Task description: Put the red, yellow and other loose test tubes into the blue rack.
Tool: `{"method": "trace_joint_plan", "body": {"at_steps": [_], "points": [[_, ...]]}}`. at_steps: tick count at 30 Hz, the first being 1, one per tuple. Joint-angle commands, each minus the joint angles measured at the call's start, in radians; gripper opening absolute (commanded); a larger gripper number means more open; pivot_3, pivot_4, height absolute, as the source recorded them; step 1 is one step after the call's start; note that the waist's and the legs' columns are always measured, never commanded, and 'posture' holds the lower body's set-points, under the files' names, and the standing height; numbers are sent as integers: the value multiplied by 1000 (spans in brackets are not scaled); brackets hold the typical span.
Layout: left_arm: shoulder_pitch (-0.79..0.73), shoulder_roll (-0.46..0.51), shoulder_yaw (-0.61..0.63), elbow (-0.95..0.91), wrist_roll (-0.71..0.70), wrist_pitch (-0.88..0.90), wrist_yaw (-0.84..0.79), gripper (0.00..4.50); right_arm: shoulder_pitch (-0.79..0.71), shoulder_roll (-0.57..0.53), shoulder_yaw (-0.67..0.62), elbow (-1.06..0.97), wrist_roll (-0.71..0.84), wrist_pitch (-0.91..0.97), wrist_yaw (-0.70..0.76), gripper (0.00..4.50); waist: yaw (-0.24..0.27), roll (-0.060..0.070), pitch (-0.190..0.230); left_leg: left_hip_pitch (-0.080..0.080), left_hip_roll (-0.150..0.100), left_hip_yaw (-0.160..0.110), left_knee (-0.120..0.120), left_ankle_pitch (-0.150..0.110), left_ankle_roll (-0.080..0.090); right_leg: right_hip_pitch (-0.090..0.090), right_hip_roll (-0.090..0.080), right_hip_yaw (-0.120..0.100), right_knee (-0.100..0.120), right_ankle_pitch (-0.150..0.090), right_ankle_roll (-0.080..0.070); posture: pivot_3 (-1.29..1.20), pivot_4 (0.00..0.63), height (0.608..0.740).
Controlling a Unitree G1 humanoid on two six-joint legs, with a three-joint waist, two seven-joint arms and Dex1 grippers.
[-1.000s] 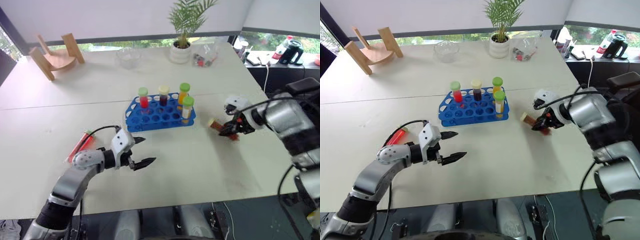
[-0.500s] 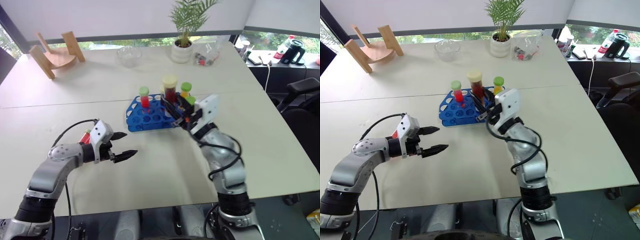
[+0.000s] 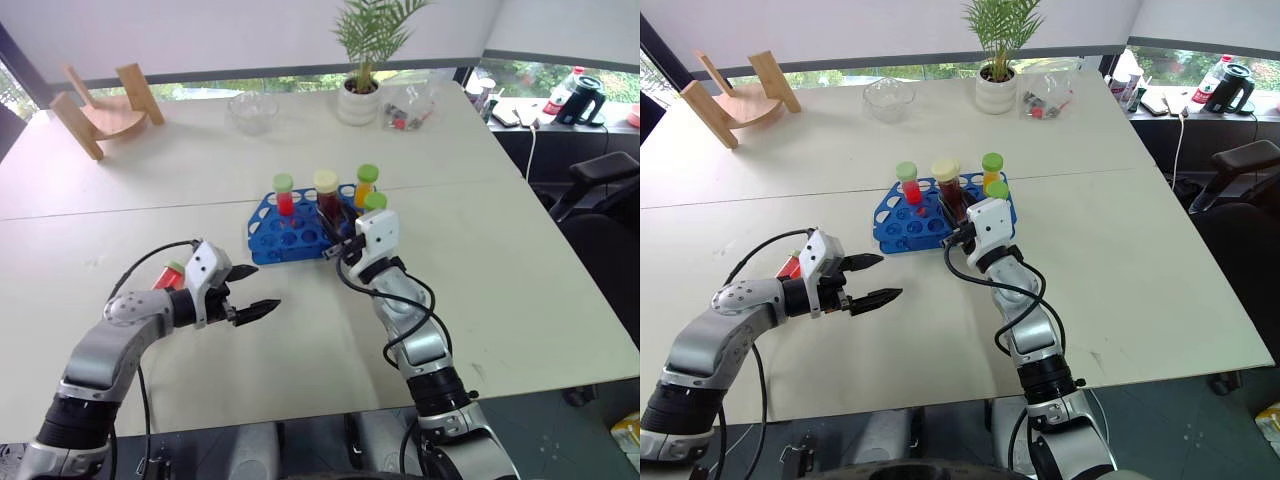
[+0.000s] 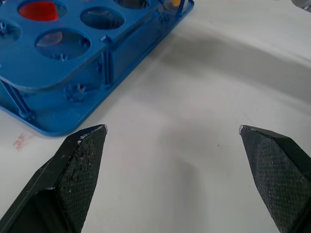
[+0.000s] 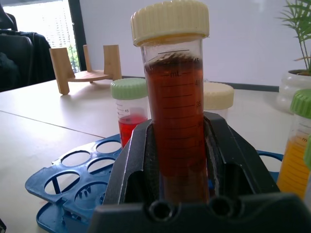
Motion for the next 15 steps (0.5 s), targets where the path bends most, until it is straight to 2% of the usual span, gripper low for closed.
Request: {"method": "trace_joint_plan", "body": {"at_steps": [1,15], "points": [[2,-2,3,-37,3,-11,11,4500,-26,7,7,16,-15,-55,-26,852,0,0,0,0,0,0,0,0,0,0,0,0,0,0,0,0,150,740],[-7,-9,-8,-27,14,-11,15,4500,-26,19,10,90,-14,-70,-58,852,-1,0,0,0,0,0,0,0,0,0,0,0,0,0,0,0,150,740]]}}
